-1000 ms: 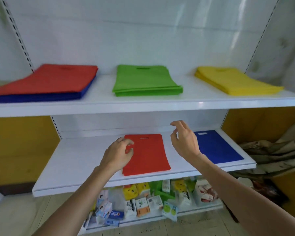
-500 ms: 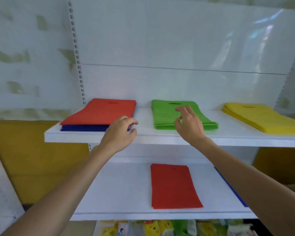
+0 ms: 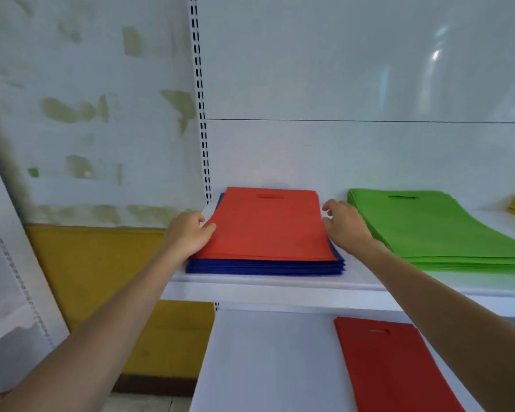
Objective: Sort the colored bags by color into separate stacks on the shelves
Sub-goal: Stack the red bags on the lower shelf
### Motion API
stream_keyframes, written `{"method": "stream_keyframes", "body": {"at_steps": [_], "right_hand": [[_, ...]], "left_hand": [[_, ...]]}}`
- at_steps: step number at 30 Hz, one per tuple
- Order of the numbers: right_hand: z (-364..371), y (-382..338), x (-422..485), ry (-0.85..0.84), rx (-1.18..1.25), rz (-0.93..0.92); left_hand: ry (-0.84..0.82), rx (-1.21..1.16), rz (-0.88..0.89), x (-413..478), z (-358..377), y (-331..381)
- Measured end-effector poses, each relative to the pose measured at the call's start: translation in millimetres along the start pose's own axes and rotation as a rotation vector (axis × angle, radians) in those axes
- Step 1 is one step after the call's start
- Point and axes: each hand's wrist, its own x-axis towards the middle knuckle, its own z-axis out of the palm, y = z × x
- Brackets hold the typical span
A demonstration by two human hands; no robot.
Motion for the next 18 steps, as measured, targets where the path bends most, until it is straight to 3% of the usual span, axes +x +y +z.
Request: {"method": "stream_keyframes", "body": {"at_steps": [4,9,14,18], "right_hand": [[24.2,0.1,20.9,-0.016,0.051,0.159],[44.9,7.8,32.5,-0.002,0.124,0.336],[49.6,9.5,29.7,0.13,0.283,0.315],[48.0,9.0,26.8,0.206,0.252,0.212]], "left_hand": [[-0.092,-0.243,-0.139,17.7,12.2,-10.2],[0.001,-0.281,-0.066,25.2,21.7,-14.1],[0.214,-0.295,0.034,21.5,23.4,-12.9],[0.313,-0.23,0.092,16.6,23.5,-11.6]]}}
